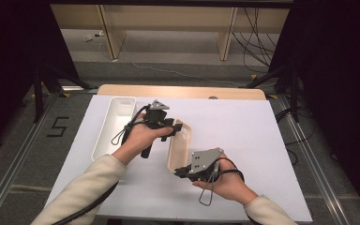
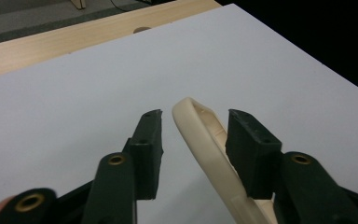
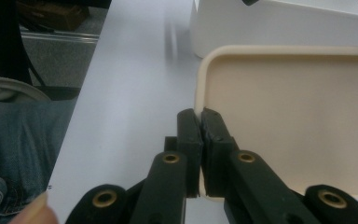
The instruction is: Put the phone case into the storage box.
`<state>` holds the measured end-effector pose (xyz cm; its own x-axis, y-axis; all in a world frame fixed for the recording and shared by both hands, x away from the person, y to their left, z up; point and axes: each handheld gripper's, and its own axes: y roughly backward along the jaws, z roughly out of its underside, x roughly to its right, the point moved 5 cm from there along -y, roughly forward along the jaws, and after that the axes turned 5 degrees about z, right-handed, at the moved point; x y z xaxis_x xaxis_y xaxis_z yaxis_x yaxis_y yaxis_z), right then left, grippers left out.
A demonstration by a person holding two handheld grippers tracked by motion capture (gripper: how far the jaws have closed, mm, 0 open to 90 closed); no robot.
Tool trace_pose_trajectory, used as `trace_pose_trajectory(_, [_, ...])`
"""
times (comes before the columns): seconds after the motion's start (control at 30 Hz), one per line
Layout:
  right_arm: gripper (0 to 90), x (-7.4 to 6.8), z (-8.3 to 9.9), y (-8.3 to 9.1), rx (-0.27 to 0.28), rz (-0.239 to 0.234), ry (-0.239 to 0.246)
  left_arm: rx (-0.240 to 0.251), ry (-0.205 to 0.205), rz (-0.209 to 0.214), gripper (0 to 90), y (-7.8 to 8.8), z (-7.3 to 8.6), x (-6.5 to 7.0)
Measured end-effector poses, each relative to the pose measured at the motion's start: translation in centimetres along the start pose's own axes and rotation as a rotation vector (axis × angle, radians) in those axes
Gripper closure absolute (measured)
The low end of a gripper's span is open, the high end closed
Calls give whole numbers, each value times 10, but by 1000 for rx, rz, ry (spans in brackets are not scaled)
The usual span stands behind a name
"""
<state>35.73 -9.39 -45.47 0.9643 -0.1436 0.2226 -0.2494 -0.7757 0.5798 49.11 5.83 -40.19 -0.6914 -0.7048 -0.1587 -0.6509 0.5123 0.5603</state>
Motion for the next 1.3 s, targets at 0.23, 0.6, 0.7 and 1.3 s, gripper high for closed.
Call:
trace_pose_trajectory(0.23, [883, -1, 1, -2, -12, -5, 6, -15, 3, -4, 652, 2, -1, 0])
trace_pose_trajectory(0.6, [883, -3, 4, -5, -44, -5, 31, 2, 5, 2, 716, 6, -5, 2])
trace_pose_trajectory(0.7, [883, -3, 4, -5, -53, 1, 40, -17, 5, 2, 730, 9, -6, 1])
trace_pose_trajectory(1.3, [879, -1, 12, -10, -117, 32, 61, 45, 8, 11, 808, 11, -11, 2])
